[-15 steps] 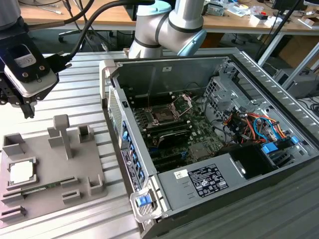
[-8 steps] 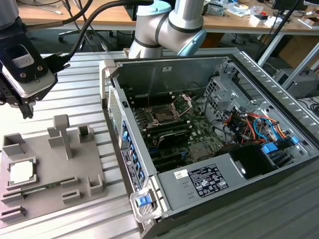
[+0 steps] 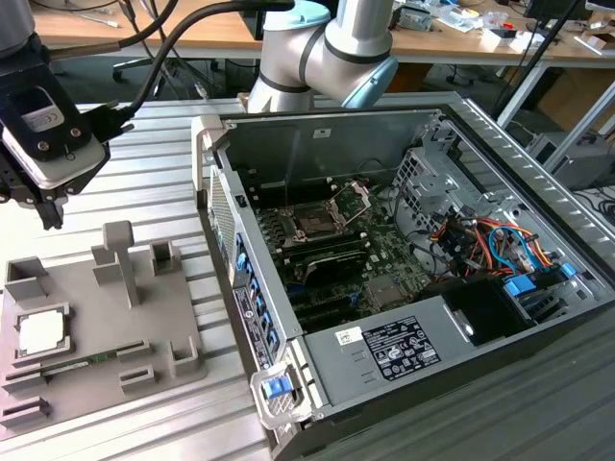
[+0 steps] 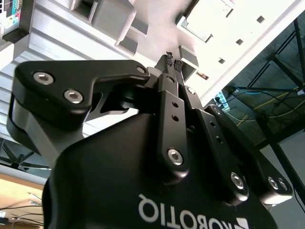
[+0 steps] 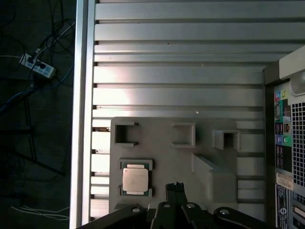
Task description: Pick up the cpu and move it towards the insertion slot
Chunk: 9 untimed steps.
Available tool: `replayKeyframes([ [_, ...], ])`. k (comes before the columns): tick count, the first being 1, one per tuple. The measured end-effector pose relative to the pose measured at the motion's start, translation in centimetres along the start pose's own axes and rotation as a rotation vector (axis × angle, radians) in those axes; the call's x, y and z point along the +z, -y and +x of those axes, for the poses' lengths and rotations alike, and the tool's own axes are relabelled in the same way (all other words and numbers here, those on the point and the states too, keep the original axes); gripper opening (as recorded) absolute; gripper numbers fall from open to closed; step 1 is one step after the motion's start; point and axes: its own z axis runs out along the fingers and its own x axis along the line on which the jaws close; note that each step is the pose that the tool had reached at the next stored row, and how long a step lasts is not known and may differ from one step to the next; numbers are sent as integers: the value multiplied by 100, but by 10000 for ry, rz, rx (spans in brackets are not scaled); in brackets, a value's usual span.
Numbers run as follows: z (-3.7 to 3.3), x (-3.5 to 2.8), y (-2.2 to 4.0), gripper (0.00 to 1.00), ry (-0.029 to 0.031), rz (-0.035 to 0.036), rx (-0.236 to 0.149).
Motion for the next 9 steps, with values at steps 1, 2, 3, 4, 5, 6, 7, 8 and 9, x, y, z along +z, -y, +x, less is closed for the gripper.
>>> replayKeyframes([
  [1,1,1,0,11,1,0,0],
  [2,2,2,0,11,1,0,0],
  [3,4,2,0,11,0,0,1],
  [4,7,4,0,11,0,0,0],
  [5,11,5,0,11,0,0,1],
  [6,13,6,0,11,0,0,0],
  [7,15,7,0,11,0,0,0],
  [8,16,8,0,11,1,0,0],
  [9,18,9,0,11,1,0,0],
])
